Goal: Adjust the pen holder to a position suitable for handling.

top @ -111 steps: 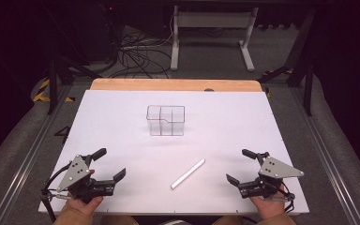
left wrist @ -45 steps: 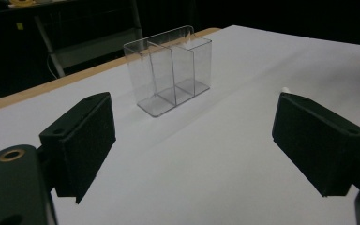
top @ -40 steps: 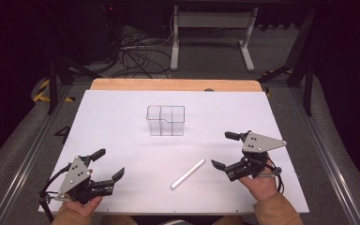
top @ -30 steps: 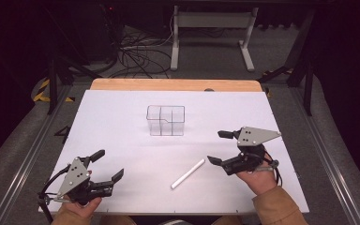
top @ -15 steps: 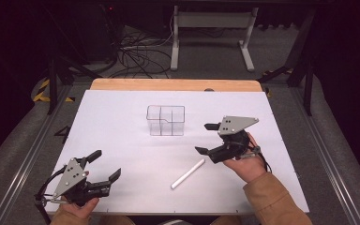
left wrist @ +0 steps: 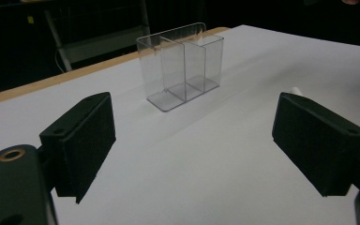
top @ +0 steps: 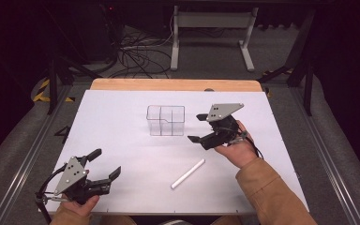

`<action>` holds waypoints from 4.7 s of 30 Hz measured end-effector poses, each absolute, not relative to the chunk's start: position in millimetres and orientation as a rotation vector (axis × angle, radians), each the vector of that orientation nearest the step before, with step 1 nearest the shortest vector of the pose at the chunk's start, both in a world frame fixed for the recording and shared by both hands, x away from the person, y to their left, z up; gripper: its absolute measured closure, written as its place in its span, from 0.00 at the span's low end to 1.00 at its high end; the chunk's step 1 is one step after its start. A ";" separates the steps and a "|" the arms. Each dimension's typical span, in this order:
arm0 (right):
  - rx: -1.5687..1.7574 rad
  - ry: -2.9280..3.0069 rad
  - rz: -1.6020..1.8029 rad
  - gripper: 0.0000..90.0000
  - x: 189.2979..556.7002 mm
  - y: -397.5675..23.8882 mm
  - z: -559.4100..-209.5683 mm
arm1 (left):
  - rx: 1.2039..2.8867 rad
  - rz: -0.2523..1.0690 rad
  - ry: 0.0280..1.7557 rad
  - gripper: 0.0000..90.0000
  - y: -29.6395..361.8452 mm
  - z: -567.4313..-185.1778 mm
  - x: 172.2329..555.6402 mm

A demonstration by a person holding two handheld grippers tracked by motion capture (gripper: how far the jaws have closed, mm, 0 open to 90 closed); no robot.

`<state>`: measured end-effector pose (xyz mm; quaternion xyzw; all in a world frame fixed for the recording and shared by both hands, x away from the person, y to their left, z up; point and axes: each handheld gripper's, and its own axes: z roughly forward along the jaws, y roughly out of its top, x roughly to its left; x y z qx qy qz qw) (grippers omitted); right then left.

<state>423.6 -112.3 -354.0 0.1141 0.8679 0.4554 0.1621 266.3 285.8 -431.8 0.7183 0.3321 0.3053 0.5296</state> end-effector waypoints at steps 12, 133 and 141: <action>0.295 2.478 1.293 0.28 437.1 -92.5 -347.4 | 1.711 0.719 0.798 0.16 285.6 -433.3 267.8; -0.021 2.843 0.822 0.95 434.9 -29.8 -378.4 | 1.738 0.704 0.792 0.16 283.5 -438.7 270.1; -0.025 2.860 0.809 0.95 436.6 -29.5 -383.0 | 1.737 0.703 0.793 0.16 284.2 -438.9 269.8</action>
